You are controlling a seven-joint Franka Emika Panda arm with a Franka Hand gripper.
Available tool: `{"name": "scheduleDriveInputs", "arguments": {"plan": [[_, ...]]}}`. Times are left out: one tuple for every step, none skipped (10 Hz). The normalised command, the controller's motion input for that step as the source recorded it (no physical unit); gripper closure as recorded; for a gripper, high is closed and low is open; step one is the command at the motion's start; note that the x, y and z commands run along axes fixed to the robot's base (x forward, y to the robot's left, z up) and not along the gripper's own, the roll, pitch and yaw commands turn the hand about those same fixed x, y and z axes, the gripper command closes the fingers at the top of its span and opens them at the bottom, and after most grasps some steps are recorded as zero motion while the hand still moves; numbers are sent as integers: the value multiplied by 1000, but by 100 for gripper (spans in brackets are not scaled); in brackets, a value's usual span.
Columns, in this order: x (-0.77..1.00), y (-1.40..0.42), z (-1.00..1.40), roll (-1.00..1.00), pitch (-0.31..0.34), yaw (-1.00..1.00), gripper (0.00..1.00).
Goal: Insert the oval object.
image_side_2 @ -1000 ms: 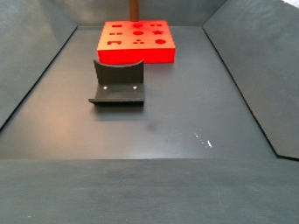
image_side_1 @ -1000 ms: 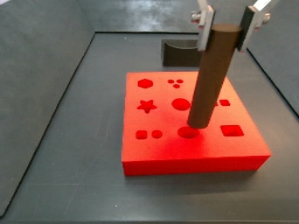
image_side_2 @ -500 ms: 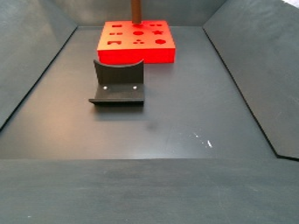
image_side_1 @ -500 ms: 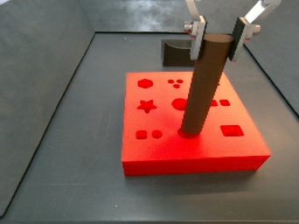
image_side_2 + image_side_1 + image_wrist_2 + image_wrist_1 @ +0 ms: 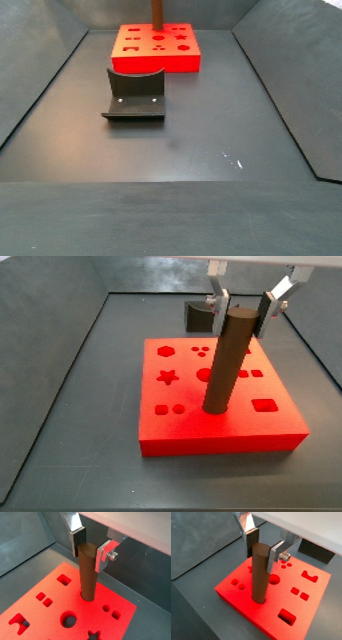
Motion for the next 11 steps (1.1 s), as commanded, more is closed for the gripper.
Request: {"name": "scheduleDriveInputs", "arguments": {"plan": [[0,-74,-214,171,-19,66,100],[-9,-137,-280,231,-57,91,100],[0,-126,-300,210,-54,83,100],[0,-103,-294,187,-36,57,100],[100,-31,-360,99,-27,0,100],[211,0,-494,0,-61,0,100],[263,0,-551,-3,-24,0,100],[283,0,-600,-7,-3,-23,100],[137,0,-529,0,-6,0,100],[9,0,-71,39,0,0,100],[0,0,0,0,0,0,100]]}}
